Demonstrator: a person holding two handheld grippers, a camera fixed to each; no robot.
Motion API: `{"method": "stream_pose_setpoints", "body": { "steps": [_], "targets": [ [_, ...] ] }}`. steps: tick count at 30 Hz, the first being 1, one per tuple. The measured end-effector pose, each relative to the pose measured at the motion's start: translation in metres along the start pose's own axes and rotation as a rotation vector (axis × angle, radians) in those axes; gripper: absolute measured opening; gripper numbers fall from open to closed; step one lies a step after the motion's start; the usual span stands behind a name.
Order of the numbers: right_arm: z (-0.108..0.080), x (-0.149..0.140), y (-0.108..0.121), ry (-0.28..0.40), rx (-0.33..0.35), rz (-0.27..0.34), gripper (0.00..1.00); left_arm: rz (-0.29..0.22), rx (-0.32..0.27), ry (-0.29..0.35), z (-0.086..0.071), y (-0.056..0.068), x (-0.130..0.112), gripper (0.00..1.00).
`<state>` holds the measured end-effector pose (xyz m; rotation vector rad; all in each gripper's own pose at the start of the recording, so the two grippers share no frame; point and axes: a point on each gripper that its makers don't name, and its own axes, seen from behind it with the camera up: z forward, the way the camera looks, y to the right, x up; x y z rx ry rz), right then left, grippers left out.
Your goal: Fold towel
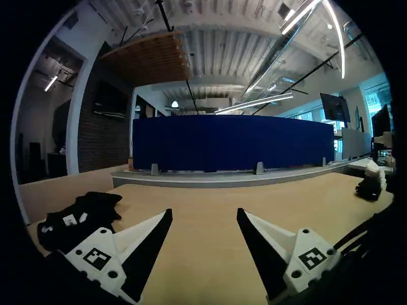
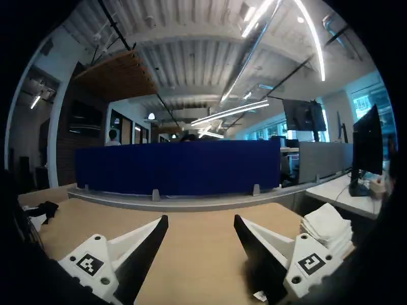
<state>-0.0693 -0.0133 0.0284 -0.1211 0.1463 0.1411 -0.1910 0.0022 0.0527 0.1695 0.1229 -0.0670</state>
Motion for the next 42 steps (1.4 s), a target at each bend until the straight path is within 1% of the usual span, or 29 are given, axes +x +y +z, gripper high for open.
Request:
{"method": "stream_pose_setpoints", "body": {
  "steps": [5,11,16,23,29,35,38,42],
  "targets": [
    [0.003,-0.02,0.004,0.002,0.004,-0.004,1.0,0.0,0.0,0.0,0.001,-0.001,0.0,0.94],
    [0.009,-0.043,0.002,-0.001,0.018,0.009,1.0,0.0,0.0,0.0,0.001,-0.001,0.001,0.94],
    [0.013,-0.059,-0.001,-0.007,0.025,0.008,1.0,0.0,0.0,0.0,0.001,-0.001,0.001,0.94],
    [0.018,-0.072,-0.009,-0.01,0.046,0.022,1.0,0.0,0.0,0.0,0.001,-0.002,0.001,0.94],
    [0.021,-0.085,-0.003,-0.019,0.029,0.048,1.0,0.0,0.0,0.0,0.002,-0.003,0.001,0.94],
    [0.022,-0.091,0.005,-0.021,0.011,0.08,1.0,0.0,0.0,0.0,0.002,-0.003,0.0,0.94],
    [0.022,-0.092,0.007,-0.016,0.009,0.083,1.0,0.0,0.0,0.0,0.002,-0.003,0.0,0.94],
    [0.021,-0.094,0.003,-0.014,0.02,0.064,1.0,0.0,0.0,0.0,0.001,-0.002,0.0,0.94]
  ]
}}
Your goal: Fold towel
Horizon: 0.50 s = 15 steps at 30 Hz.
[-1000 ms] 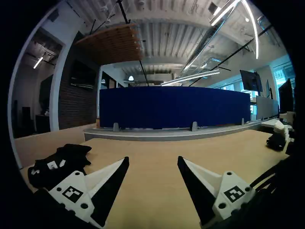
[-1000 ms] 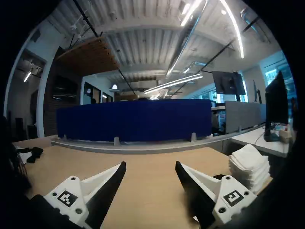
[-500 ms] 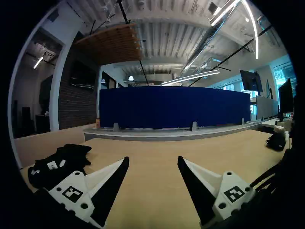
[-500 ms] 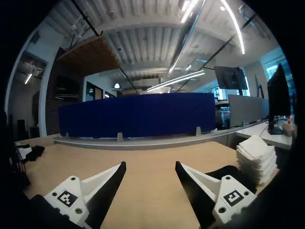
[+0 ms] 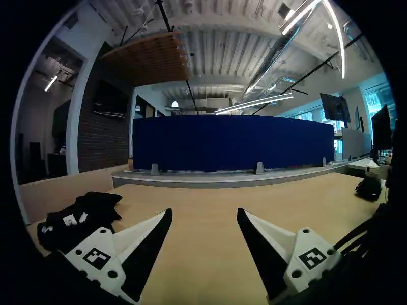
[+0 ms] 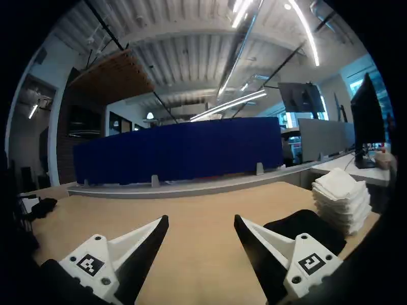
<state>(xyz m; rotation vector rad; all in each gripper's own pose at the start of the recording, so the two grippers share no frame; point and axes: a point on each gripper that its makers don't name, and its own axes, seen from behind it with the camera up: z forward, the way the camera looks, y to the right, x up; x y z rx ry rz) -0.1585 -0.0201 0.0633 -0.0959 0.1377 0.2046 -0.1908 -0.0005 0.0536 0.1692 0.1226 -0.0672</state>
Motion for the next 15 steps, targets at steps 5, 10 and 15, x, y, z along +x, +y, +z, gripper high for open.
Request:
{"method": "stream_pose_setpoints", "body": {
  "steps": [5,10,15],
  "targets": [
    [0.001,-0.002,-0.006,0.007,0.012,-0.041,1.0,0.0,0.0,0.0,0.0,0.0,0.0,0.94],
    [0.003,-0.006,-0.014,0.006,0.022,-0.072,1.0,0.0,0.0,0.0,0.0,0.0,-0.001,0.94],
    [0.005,-0.008,-0.015,0.006,0.017,-0.097,1.0,0.0,0.0,0.0,0.001,-0.001,-0.001,0.94]
  ]
}}
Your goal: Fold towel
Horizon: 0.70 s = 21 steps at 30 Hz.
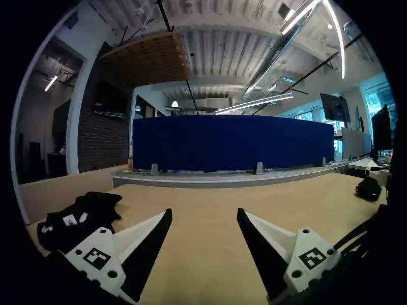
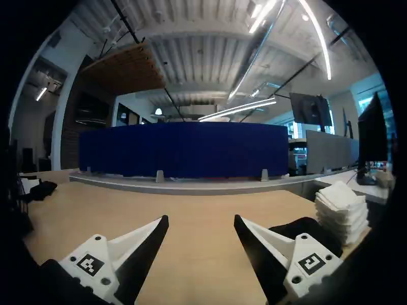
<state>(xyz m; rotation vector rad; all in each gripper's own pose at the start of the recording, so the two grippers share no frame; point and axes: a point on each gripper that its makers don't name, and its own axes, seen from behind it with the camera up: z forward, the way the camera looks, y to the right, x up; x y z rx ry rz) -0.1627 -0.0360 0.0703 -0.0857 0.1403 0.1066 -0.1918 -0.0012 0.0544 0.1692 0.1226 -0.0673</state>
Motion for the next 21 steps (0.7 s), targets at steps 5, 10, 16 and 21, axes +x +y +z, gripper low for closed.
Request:
{"method": "stream_pose_setpoints", "body": {
  "steps": [5,10,16,21],
  "targets": [
    [0.0015,-0.0018,0.0015,0.001,-0.004,-0.001,1.0,0.0,0.0,0.0,0.0001,-0.0004,0.0002,0.94],
    [0.0021,-0.0008,0.0023,-0.002,-0.004,0.0,1.0,0.0,0.0,0.0,-0.0001,-0.0007,0.0003,0.94],
    [0.0025,-0.0007,0.0027,-0.002,-0.004,-0.001,1.0,0.0,0.0,0.0,-0.0002,-0.0011,0.0004,0.94],
    [0.0027,-0.0003,0.003,-0.002,-0.004,-0.001,1.0,0.0,0.0,0.0,-0.0004,-0.0007,0.0004,0.94]
  ]
}}
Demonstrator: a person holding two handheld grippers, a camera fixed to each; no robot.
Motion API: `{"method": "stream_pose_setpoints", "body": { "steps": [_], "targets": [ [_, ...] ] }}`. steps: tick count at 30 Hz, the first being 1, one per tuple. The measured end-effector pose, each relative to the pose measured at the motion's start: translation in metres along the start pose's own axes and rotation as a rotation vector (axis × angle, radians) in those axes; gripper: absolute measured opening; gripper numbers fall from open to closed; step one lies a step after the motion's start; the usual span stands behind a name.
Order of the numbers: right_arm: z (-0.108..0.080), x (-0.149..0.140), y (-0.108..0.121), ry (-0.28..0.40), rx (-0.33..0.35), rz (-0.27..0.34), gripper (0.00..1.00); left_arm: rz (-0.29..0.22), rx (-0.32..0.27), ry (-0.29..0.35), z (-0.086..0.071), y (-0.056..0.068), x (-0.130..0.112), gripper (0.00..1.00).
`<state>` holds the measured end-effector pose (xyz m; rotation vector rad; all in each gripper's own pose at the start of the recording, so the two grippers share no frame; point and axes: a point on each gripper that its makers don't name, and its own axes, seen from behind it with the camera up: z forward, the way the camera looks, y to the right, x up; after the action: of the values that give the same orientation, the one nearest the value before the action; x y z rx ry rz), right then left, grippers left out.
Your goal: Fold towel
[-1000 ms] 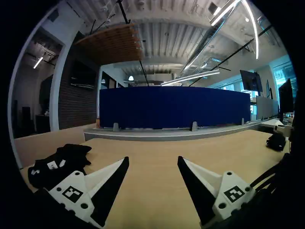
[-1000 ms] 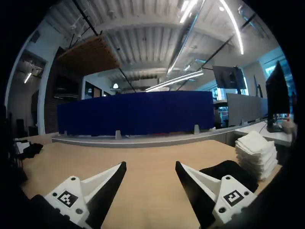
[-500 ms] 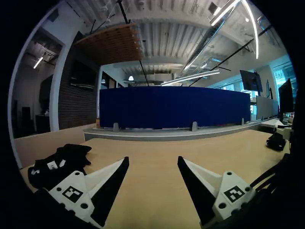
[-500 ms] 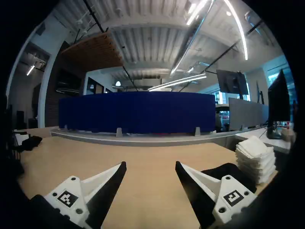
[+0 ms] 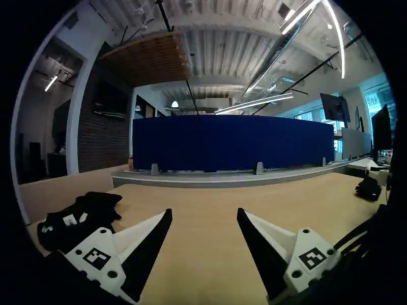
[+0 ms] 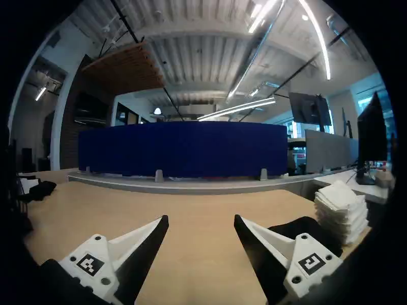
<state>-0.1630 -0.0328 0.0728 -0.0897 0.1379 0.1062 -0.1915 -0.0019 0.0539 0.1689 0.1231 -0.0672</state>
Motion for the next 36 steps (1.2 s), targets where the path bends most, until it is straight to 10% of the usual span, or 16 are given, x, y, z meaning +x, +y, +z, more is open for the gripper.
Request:
{"method": "stream_pose_setpoints", "body": {
  "steps": [36],
  "targets": [
    [-0.0079,-0.0009,0.002,0.0,0.002,0.0,1.0,-0.002,0.0,-0.001,0.0028,-0.0003,0.0012,0.94]
  ]
}}
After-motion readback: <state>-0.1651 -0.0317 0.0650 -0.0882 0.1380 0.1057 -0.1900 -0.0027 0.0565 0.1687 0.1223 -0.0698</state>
